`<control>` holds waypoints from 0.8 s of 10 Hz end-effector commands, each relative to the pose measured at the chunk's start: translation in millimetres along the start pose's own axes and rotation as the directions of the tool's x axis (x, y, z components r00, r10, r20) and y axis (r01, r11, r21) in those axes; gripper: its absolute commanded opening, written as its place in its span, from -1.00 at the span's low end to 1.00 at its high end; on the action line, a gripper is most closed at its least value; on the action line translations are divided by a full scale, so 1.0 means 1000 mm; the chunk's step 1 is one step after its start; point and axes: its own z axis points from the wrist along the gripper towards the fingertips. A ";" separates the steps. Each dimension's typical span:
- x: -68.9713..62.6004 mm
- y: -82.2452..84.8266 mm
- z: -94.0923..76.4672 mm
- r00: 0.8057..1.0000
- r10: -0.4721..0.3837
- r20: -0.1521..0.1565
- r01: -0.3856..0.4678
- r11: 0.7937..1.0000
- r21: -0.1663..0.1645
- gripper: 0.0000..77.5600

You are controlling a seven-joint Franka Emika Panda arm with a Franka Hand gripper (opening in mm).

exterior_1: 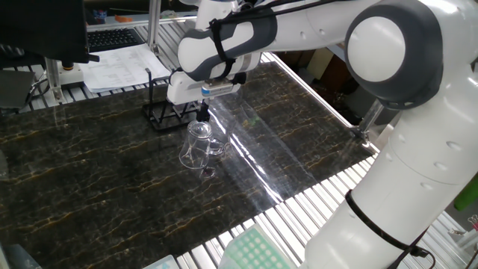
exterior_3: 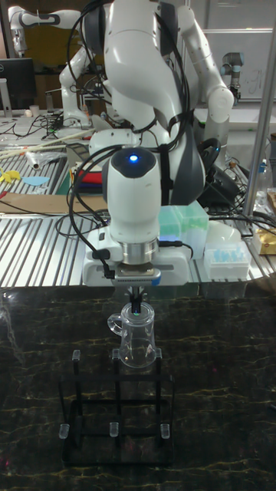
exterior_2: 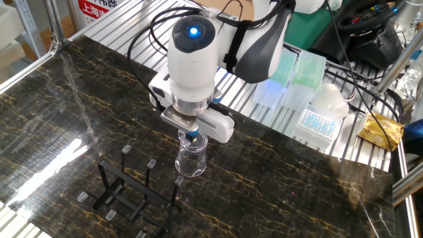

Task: Put the cup on the cup rack

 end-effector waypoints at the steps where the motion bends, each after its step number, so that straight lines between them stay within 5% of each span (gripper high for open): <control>1: 0.004 0.001 0.004 1.000 0.010 0.000 -0.010 1.000 0.008 -1.00; 4: 0.004 0.002 0.005 1.000 0.019 -0.002 -0.018 1.000 0.019 -1.00; 5: 0.004 0.002 0.005 1.000 0.019 -0.002 -0.018 1.000 0.019 1.00; 8: 0.004 0.002 0.005 1.000 0.019 -0.002 -0.018 1.000 0.019 1.00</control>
